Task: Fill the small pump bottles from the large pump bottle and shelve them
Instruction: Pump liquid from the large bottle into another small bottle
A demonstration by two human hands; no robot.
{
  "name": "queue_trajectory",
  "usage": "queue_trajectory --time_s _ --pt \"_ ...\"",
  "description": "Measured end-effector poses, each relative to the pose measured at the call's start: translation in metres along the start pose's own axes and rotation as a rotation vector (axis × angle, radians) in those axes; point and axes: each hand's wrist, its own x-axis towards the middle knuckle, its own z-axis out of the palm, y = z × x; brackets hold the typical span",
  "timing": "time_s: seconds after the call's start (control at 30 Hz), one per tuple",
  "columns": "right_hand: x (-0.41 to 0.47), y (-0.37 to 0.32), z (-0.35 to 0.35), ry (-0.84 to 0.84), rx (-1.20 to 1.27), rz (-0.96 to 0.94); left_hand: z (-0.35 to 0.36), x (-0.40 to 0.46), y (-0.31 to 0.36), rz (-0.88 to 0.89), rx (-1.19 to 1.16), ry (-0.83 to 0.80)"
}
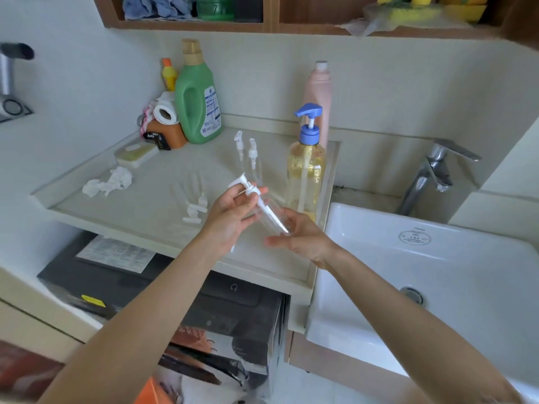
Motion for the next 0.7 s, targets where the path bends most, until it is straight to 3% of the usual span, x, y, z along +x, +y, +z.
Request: queue_trajectory --time_s 0.13,0.4,0.57,0.63,0.7 --pt "0.003 -0.007 0.001 -0.095 0.036 0.022 -0.003 0.011 0.002 -0.007 0.011 -0.029" --pt "0.033 0.017 0.033 0.133 -0.36 -0.107 0.004 0.039 -0.012 -0.067 -0.277 0.015" --pt "0.045 0.022 0.035 0.243 -0.418 -0.122 -0.011 0.059 -0.008 -0.065 -0.402 0.118" --pt "0.043 0.027 0.028 0.293 -0.428 -0.103 -0.03 0.075 0.014 -0.012 -0.394 0.156" --pt "0.041 0.03 0.022 0.365 -0.387 -0.098 -0.045 0.088 0.035 0.051 -0.228 0.211"
